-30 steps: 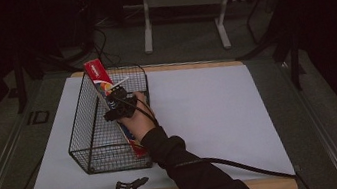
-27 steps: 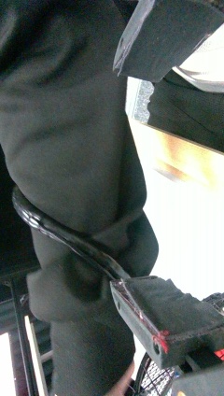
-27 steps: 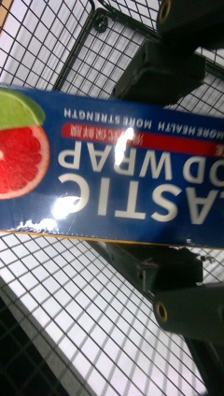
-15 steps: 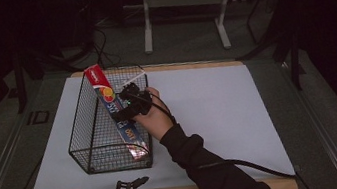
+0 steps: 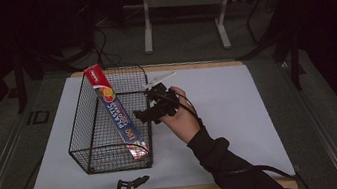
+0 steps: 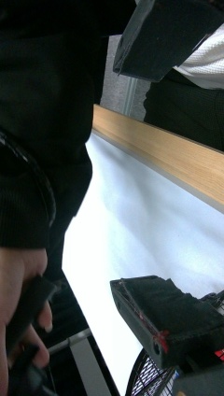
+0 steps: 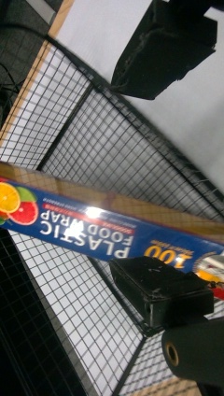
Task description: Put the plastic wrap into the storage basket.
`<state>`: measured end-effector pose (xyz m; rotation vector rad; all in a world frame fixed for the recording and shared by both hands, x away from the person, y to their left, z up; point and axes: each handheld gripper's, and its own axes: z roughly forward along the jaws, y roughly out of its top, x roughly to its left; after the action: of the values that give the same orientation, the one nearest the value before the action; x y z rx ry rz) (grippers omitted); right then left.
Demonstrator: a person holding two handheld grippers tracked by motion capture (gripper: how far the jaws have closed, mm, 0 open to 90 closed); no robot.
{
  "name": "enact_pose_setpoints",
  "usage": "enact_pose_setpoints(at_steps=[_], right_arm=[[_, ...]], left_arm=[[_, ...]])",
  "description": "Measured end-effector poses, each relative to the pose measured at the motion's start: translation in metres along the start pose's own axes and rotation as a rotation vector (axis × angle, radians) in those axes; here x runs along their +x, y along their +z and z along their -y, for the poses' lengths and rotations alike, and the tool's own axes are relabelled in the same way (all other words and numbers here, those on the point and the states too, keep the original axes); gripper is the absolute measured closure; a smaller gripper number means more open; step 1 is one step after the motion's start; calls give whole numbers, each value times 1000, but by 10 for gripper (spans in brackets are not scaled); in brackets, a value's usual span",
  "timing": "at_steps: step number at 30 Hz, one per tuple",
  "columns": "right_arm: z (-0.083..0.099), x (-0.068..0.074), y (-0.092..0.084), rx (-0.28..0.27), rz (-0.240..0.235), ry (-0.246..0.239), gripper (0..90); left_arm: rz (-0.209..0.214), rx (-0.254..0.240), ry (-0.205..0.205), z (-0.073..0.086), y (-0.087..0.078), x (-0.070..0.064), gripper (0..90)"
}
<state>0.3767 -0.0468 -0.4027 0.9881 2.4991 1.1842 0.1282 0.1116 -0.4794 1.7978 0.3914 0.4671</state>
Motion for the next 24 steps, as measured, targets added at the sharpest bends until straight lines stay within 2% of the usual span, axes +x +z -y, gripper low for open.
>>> enact_pose_setpoints(at_steps=[8, 24], right_arm=[[31, -12, -22, -14, -7, -7, 141], [89, -25, -49, -22, -16, -31, 144]], left_arm=[[-2, 1, -4, 0, 1, 0, 9], [2, 9, 1, 0, 3, -1, 9]])
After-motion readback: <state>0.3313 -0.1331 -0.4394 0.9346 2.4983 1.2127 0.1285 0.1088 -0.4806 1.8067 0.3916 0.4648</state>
